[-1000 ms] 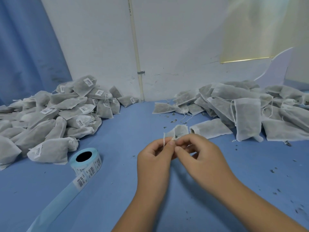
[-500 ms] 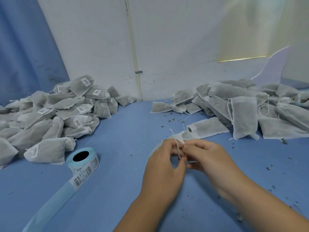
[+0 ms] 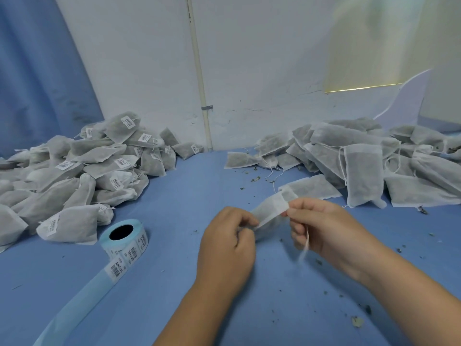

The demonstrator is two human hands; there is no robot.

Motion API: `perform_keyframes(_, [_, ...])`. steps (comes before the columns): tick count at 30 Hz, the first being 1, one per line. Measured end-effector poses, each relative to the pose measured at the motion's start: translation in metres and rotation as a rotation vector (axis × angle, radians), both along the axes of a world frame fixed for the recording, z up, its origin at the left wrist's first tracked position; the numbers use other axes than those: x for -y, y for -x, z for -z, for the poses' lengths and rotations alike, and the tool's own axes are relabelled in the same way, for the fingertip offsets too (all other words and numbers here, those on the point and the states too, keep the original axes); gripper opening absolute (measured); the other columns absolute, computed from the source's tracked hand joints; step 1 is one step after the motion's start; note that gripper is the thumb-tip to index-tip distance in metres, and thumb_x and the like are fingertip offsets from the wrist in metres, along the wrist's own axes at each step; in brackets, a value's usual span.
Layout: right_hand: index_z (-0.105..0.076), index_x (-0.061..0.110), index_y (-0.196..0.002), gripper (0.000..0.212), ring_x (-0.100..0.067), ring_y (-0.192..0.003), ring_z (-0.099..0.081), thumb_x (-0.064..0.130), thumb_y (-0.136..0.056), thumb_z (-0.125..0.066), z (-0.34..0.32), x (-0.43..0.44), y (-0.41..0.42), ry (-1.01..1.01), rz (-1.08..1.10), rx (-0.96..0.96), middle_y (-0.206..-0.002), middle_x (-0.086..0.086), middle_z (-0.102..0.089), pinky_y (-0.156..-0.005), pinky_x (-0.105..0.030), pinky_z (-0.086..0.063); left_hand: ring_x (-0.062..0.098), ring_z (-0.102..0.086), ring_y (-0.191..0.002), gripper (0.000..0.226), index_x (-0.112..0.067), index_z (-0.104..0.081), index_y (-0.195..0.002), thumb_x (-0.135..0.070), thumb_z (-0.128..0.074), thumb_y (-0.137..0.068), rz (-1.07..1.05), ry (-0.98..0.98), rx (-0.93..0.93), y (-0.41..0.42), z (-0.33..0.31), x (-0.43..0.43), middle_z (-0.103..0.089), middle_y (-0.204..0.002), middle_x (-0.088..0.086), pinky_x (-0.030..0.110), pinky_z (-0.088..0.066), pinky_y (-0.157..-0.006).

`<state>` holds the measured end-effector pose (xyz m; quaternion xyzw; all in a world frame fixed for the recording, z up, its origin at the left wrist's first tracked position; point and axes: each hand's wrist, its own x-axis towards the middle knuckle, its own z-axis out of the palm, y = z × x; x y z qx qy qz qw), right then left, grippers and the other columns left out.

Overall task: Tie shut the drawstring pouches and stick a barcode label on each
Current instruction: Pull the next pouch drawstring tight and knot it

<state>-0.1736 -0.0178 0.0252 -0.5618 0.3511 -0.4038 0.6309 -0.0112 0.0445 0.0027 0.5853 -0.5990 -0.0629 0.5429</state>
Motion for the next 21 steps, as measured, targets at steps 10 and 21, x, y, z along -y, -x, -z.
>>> perform_keyframes(10, [-0.058, 0.013, -0.080, 0.007, -0.010, -0.042, -0.016, 0.012, -0.081, -0.064, -0.007, -0.013, 0.001, 0.040, -0.349, -0.034, -0.052, 0.002, -0.026, -0.043, -0.022, -0.015, -0.018, -0.048, -0.111, 0.057, -0.061, -0.034, -0.122, -0.072, -0.053, -0.069, 0.295, -0.212, -0.039, 0.001, -0.003, -0.003, -0.051, -0.118, -0.039, 0.001, -0.036, -0.087])
perform_keyframes(21, [-0.047, 0.022, -0.049, 0.046, -0.015, -0.048, -0.021, 0.050, -0.081, -0.066, -0.019, -0.018, 0.006, 0.264, -0.135, -0.396, -0.052, -0.002, -0.027, -0.048, -0.027, -0.019, -0.011, -0.051, -0.096, 0.059, -0.063, -0.039, -0.110, -0.075, -0.060, -0.056, 0.100, -0.148, 0.207, -0.006, -0.005, 0.000, -0.043, -0.105, -0.052, 0.012, -0.045, -0.078])
